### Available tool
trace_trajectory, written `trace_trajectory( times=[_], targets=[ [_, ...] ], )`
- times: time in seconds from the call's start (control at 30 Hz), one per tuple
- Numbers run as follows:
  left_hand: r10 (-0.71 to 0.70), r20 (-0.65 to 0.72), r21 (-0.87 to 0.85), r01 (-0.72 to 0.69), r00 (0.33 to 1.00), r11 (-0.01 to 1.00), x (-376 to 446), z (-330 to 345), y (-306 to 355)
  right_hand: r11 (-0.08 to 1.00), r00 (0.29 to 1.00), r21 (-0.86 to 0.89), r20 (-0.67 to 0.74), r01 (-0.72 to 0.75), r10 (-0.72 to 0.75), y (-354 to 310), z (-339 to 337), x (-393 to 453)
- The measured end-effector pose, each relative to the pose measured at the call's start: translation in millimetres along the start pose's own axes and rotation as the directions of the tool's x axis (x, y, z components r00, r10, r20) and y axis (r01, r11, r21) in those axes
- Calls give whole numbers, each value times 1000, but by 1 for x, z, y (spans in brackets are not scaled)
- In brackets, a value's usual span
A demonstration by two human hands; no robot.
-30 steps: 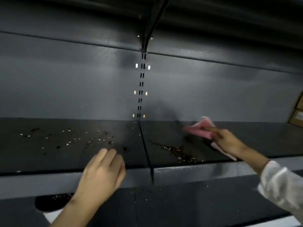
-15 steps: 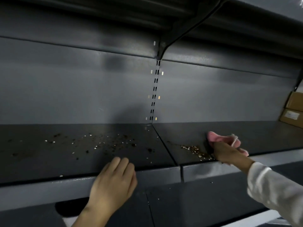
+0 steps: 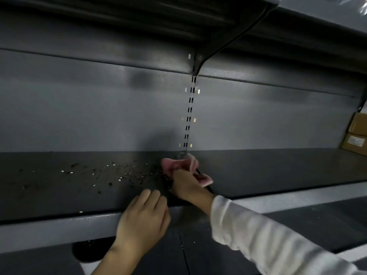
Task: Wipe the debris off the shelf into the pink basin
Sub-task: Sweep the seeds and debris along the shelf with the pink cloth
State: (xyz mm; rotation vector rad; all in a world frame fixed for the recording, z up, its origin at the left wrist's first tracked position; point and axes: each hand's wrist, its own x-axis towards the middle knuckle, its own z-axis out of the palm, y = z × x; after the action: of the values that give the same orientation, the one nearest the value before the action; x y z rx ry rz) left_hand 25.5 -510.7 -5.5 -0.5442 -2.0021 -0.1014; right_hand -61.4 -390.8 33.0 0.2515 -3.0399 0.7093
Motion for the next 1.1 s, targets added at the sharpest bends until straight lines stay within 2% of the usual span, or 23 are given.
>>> trace_trajectory(
  times=[0.1, 0.2, 0.23, 0.33, 0.43, 0.5, 0.6, 0.67, 0.7, 0.73, 0.77, 0.87, 0.97, 1.03, 1.1],
  targets=[
    [21, 6, -20, -20, 1000, 1000, 2, -1, -4, 993, 997, 94, -5, 74, -74, -29, 5, -1],
    [0, 12, -32, 1, 1000, 999, 0, -2, -7, 897, 990, 421, -99, 132, -99, -16, -15, 11],
    [-7, 14, -30, 7, 1000, 1000, 0, -3, -7, 867, 988, 484, -146, 121, -56, -7, -27, 12],
    [-11, 18, -20, 11, 1000, 1000, -3, -3, -6, 847, 952, 532, -266, 13, 153, 56, -65, 21],
    [-30, 17, 1, 30, 999, 1000, -4, -2, -5, 903, 924, 366, -214, -224, 316, 134, -90, 20],
    [-30, 20, 26, 30, 999, 999, -5, 0, -3, 915, 913, 298, -221, -271, 343, 165, -93, 27],
    [-45, 13, 47, 45, 999, 998, -4, 2, -3, 949, 940, 17, -131, -315, 314, 161, -80, 52],
    [-45, 15, 39, 45, 999, 998, -4, 2, -3, 940, 981, -283, -28, -190, 190, 133, -62, 66],
    [-44, 20, 32, 44, 999, 999, -5, 2, -3, 921, 996, -381, 8, -81, 91, 114, -53, 72],
    [-43, 30, 30, 42, 999, 999, -5, 1, -2, 914, 999, -405, 36, 7, 8, 93, -42, 75],
    [-43, 45, 32, 42, 998, 999, -5, 0, -2, 927, 997, -367, 47, 76, -63, 72, -31, 74],
    [-40, 79, 17, 39, 996, 999, -3, -4, -3, 972, 977, -102, 39, 213, -210, 18, -10, 61],
    [0, 88, -3, 0, 996, 1000, -1, -8, -6, 936, 935, 22, 29, 352, -352, -6, -7, 47],
    [30, 92, -7, -30, 995, 1000, -1, -12, -11, 919, 943, 214, -53, 331, -327, -2, -20, 42],
    [4, 94, 5, -5, 996, 1000, -2, -16, -19, 852, 970, 463, -123, 244, -211, 23, -46, 43]
  ],
)
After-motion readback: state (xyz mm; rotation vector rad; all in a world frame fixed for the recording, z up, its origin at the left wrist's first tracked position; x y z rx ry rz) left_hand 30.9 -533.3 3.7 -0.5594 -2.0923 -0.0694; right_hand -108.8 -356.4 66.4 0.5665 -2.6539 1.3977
